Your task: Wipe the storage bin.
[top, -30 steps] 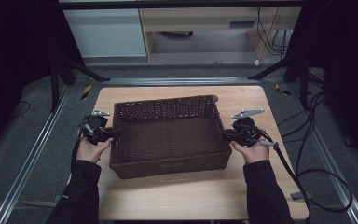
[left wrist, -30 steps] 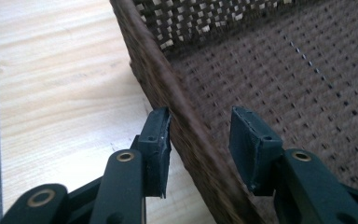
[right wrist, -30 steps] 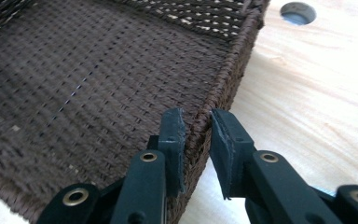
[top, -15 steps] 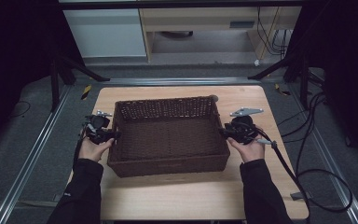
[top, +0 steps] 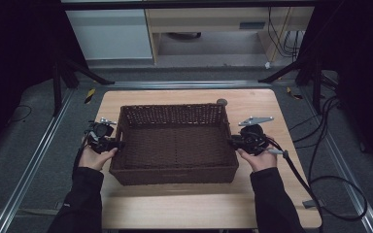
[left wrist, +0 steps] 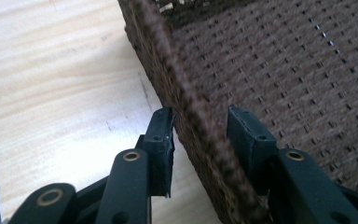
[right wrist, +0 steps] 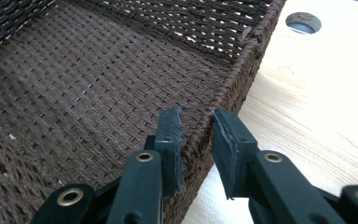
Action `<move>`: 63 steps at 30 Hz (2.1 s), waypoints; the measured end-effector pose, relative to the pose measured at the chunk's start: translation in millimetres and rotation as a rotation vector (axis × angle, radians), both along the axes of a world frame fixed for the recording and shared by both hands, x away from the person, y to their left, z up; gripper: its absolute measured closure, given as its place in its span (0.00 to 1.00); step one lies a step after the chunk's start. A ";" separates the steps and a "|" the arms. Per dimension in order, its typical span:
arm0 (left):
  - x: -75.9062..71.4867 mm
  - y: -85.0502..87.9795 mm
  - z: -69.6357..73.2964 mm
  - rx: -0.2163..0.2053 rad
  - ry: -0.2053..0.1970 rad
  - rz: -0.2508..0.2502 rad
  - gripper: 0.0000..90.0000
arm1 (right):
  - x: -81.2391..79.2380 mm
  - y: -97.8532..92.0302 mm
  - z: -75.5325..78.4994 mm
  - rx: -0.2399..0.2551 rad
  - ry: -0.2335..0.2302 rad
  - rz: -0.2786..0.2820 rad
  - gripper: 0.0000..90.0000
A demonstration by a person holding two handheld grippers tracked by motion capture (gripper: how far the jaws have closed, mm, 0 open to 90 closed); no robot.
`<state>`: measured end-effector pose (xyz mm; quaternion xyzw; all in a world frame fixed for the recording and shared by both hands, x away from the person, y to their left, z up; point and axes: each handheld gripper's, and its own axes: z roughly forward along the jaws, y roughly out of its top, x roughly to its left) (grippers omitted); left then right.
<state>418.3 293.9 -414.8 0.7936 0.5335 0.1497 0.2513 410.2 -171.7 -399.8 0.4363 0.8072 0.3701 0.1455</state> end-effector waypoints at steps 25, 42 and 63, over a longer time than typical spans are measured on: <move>-3.3 8.0 2.6 0.020 0.016 -0.004 0.81 | -9.3 -10.6 13.0 0.073 -0.072 -0.017 0.66; 3.3 14.0 1.2 -0.005 0.030 -0.020 0.80 | -10.7 -69.8 -7.4 0.012 -0.067 -0.192 0.47; 3.4 12.0 2.2 0.011 0.035 -0.021 0.81 | -23.0 -100.1 -63.8 -0.085 0.030 -0.256 0.49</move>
